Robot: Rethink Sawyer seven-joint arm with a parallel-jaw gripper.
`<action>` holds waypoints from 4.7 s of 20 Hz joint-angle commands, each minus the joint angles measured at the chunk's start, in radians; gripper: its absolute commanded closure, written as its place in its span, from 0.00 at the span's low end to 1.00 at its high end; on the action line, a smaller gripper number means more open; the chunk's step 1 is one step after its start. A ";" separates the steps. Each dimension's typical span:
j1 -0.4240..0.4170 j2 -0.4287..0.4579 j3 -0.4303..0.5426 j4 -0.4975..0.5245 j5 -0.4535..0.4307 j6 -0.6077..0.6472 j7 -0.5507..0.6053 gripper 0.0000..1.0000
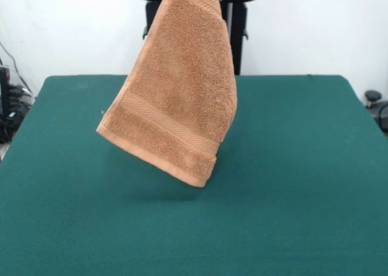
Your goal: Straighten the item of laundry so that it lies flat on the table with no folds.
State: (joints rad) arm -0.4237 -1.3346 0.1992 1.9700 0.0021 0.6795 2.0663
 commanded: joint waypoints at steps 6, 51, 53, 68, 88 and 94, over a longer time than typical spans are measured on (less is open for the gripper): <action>0.016 0.046 0.125 0.075 -0.052 0.118 -0.226 1.00; 0.245 0.215 0.020 -0.182 -0.125 0.212 0.094 1.00; 0.242 0.213 0.019 -0.180 -0.122 0.212 0.084 1.00; 0.249 0.407 -0.028 -0.273 -0.155 0.078 0.138 1.00; 0.404 0.696 -0.186 -0.497 -0.132 -0.041 0.244 1.00; 0.419 0.695 -0.202 -0.509 -0.104 -0.016 0.237 1.00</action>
State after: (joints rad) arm -0.0398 -0.6721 0.0020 1.5118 -0.1485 0.6609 2.0806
